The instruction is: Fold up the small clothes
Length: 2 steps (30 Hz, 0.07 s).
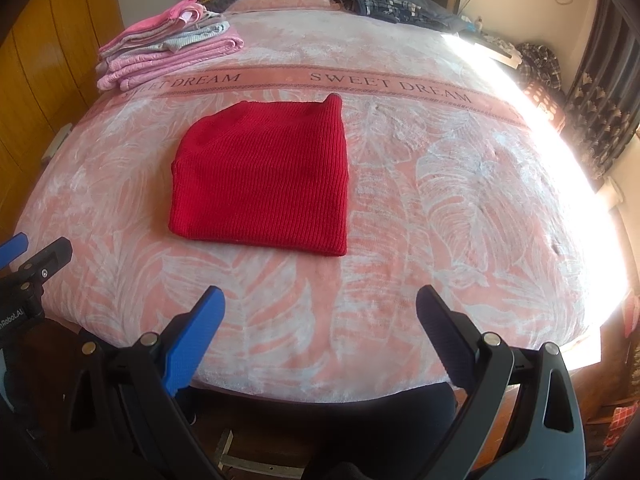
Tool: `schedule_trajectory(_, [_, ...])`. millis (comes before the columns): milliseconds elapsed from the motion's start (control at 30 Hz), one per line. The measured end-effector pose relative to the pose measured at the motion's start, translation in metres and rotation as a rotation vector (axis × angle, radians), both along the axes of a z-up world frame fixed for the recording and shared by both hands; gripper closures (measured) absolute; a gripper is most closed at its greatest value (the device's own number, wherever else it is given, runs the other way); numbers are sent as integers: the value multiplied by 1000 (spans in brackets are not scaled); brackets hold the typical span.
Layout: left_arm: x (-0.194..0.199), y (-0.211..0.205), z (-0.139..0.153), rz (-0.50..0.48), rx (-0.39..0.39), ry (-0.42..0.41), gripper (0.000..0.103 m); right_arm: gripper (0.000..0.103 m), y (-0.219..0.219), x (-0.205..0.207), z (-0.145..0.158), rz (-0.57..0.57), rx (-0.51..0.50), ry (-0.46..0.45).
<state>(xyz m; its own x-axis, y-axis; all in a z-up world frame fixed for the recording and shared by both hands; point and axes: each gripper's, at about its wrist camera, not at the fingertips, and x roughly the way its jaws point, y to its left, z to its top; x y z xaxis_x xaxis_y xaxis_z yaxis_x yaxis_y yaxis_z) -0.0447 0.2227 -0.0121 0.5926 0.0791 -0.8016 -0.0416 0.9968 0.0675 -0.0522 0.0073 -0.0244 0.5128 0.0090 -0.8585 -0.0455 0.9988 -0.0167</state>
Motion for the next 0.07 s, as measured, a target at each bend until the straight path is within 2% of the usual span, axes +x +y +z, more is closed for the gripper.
schedule_trajectory(67, [0, 0, 0, 0, -1, 0, 7, 7, 0, 0, 0, 0, 0, 0])
